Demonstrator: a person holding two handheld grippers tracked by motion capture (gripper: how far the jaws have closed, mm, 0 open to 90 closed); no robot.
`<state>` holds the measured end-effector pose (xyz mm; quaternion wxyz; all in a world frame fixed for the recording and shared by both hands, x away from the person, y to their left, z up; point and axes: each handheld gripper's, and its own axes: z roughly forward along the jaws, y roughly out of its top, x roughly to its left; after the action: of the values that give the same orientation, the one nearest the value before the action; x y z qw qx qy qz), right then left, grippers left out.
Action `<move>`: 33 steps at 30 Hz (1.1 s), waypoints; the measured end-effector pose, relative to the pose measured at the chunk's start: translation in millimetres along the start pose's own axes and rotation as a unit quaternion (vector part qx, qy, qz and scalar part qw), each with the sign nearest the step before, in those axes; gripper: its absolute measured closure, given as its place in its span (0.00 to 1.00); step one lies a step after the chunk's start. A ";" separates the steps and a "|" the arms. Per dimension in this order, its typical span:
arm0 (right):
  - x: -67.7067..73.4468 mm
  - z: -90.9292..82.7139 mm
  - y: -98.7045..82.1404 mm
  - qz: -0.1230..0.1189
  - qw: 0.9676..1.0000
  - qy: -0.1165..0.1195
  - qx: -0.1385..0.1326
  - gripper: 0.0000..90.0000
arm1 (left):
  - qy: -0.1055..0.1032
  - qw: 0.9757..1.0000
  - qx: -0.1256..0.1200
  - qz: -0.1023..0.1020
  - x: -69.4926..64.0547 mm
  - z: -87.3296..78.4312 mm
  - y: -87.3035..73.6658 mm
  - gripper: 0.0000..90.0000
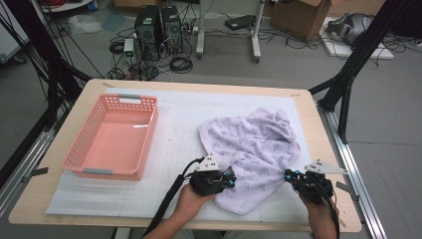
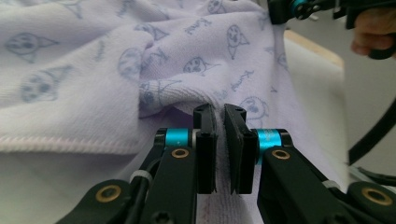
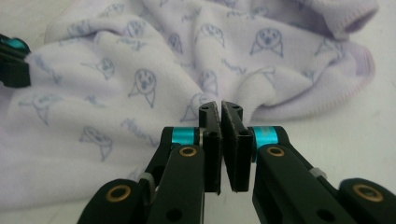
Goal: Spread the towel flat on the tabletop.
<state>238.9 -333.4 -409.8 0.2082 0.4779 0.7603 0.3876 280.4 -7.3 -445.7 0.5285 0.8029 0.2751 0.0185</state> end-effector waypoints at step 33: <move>28.0 17.4 5.5 -0.026 0.999 0.024 -0.022 0.95 | 0.133 0.991 0.007 -0.027 54.7 -43.2 -8.9 0.92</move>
<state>241.2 -300.4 -414.6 0.2105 0.4438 0.7688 0.4094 309.2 56.8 -448.6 0.4823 0.7892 0.3644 0.1087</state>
